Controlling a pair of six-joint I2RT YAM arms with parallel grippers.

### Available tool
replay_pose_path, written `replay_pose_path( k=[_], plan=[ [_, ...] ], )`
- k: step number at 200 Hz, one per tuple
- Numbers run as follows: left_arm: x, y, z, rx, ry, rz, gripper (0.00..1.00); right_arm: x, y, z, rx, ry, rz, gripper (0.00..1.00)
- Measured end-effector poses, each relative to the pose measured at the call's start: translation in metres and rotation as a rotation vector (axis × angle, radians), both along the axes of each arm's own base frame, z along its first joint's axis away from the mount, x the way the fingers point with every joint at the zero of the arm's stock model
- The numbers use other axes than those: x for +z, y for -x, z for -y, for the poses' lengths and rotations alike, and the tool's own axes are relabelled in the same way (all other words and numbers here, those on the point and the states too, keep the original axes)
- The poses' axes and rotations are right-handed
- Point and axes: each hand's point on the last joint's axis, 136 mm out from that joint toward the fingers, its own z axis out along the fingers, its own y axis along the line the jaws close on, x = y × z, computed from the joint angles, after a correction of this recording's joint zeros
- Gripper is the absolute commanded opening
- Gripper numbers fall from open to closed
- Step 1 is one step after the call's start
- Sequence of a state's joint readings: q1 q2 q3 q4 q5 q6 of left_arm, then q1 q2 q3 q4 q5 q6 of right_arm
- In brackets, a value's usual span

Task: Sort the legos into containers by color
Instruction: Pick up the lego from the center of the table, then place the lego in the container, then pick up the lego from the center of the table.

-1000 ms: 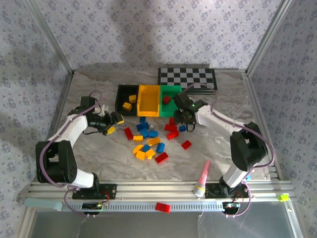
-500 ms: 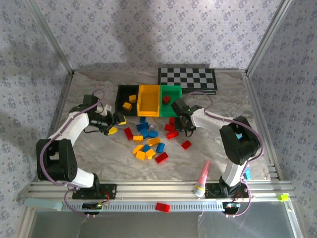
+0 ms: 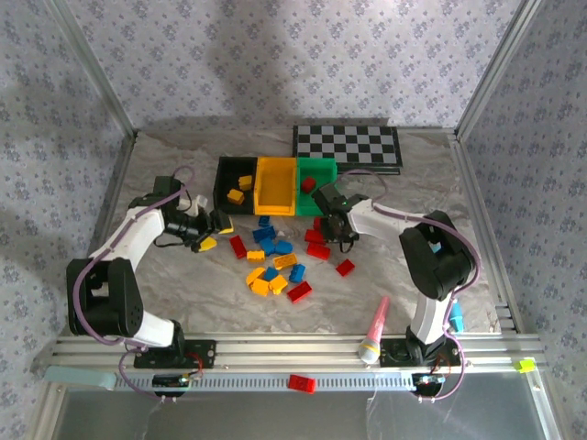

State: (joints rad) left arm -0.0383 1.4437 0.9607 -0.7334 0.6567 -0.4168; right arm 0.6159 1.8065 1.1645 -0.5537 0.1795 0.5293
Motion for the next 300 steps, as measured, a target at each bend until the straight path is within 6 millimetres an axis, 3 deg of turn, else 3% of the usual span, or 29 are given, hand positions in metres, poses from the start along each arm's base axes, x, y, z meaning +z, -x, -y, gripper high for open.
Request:
replay_pose_path(
  k=[26, 53, 74, 93, 102, 115, 122, 138, 162, 178, 211, 239, 269, 300],
  plan=[
    [0.0, -0.001, -0.002, 0.002, -0.004, 0.004, 0.72, 0.027, -0.008, -0.021, 0.04, -0.006, 0.044, 0.33],
    [0.0, -0.001, -0.002, 0.002, -0.004, 0.003, 0.72, 0.081, -0.028, -0.062, 0.103, -0.078, 0.156, 0.34],
    [0.0, -0.001, -0.002, 0.001, -0.005, 0.005, 0.73, 0.121, -0.051, -0.099, 0.14, -0.155, 0.243, 0.34],
    [-0.001, -0.002, -0.005, 0.009, -0.012, 0.006, 0.72, 0.133, -0.078, -0.126, 0.155, -0.194, 0.286, 0.35],
    [-0.002, -0.002, -0.007, 0.014, -0.019, 0.006, 0.72, 0.13, -0.09, -0.135, 0.158, -0.204, 0.29, 0.38],
    [-0.002, -0.003, -0.009, 0.019, -0.026, 0.007, 0.72, 0.121, -0.104, -0.148, 0.164, -0.212, 0.281, 0.54],
    [-0.002, -0.003, -0.01, 0.021, -0.03, 0.007, 0.73, 0.115, -0.11, -0.153, 0.17, -0.213, 0.271, 0.59],
    [-0.002, -0.003, -0.012, 0.027, -0.04, 0.011, 0.72, 0.102, -0.116, -0.16, 0.178, -0.207, 0.252, 0.62],
    [0.001, -0.002, -0.014, 0.026, -0.05, 0.026, 0.72, 0.093, -0.107, -0.16, 0.194, -0.184, 0.217, 0.62],
    [0.002, -0.002, -0.015, 0.027, -0.056, 0.03, 0.72, 0.092, -0.094, -0.158, 0.208, -0.177, 0.206, 0.61],
    [0.001, -0.002, -0.015, 0.029, -0.06, 0.025, 0.73, 0.076, -0.038, -0.135, 0.248, -0.147, 0.116, 0.6],
    [-0.004, -0.001, -0.015, 0.028, -0.06, 0.006, 0.72, 0.06, -0.002, -0.133, 0.276, -0.142, 0.049, 0.6],
    [-0.007, -0.001, -0.015, 0.027, -0.06, -0.006, 0.73, 0.043, 0.019, -0.144, 0.294, -0.139, 0.004, 0.61],
    [-0.007, -0.001, -0.015, 0.021, -0.062, -0.003, 0.72, 0.021, 0.021, -0.148, 0.282, -0.129, -0.029, 0.61]
  ],
)
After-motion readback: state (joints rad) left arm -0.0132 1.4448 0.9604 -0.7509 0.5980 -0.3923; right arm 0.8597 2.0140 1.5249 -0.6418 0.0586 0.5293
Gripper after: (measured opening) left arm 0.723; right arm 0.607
